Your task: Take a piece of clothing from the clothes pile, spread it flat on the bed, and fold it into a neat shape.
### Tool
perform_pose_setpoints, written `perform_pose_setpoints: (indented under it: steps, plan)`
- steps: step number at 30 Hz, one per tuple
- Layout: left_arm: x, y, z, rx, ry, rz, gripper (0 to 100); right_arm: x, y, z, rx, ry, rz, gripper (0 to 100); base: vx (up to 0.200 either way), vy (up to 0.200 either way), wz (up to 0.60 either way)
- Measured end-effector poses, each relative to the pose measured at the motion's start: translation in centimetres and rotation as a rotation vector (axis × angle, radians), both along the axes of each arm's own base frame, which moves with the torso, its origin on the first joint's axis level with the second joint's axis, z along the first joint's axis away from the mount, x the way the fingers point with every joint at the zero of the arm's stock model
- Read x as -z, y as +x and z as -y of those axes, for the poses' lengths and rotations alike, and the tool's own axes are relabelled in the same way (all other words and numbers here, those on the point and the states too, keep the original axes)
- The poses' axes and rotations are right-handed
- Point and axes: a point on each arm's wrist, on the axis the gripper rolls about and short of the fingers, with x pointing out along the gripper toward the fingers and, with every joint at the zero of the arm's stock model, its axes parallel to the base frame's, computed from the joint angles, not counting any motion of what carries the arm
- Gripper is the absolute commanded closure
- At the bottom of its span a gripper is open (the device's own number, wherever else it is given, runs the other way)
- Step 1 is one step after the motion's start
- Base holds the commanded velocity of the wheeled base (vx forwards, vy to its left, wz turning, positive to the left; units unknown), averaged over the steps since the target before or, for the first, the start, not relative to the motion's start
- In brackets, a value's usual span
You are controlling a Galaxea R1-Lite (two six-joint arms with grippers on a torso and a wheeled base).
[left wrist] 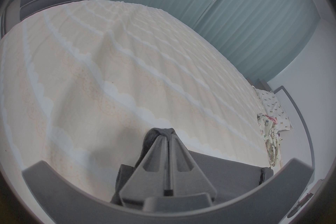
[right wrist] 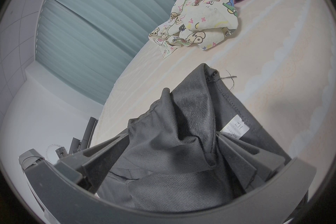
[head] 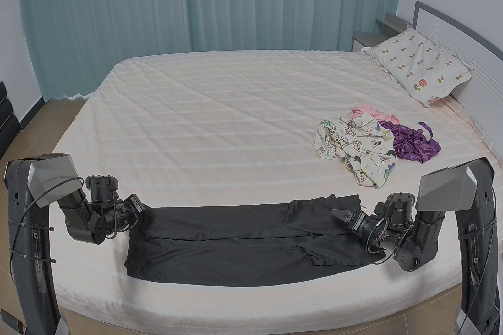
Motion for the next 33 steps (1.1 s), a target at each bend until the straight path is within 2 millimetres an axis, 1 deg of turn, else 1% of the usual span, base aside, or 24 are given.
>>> perform_pose_setpoints:
  steps: [6, 13, 14, 20, 23, 28, 31, 33]
  plan:
    - [0.2, 0.3, -0.5, -0.041, 0.02, 0.004, 100, 0.0, 0.0, 0.0, 0.0, 0.0, 0.001, 0, 0.0, 0.0, 0.0]
    - [0.6, 0.5, -0.7, -0.044, 0.023, 0.006, 100, 0.0, 0.0, 0.0, -0.001, 0.001, 0.001, 0, 0.0, 0.0, 0.0]
    - [0.6, 0.5, -0.8, -0.045, 0.023, 0.006, 0, 0.0, 0.0, 0.0, -0.001, 0.0, 0.0, 0, 0.0, 0.0, 0.0]
    - [0.7, 0.5, -0.8, -0.036, 0.018, 0.005, 0, 0.0, 0.0, 0.0, -0.001, 0.0, 0.0, 0, 0.0, 0.0, 0.0]
    - [0.5, 0.2, -0.9, -0.005, -0.01, 0.005, 0, 0.0, 0.0, -0.1, -0.002, 0.0, 0.0, 0, 0.0, 0.0, 0.0]
    - [-0.5, -0.7, -1.6, 0.04, -0.057, 0.008, 0, 0.0, 0.0, -0.1, -0.002, 0.001, 0.001, 0, 0.0, 0.0, 0.0]
    - [-1.4, -1.5, -2.2, 0.062, -0.071, 0.001, 0, 0.0, 0.0, -0.1, -0.002, 0.001, 0.001, 0, 0.0, 0.0, 0.0]
    - [-1.6, -2.2, -2.3, 0.108, -0.08, -0.025, 0, 0.0, 0.0, 0.0, -0.002, 0.001, 0.001, 0, 0.0, 0.0, 0.0]
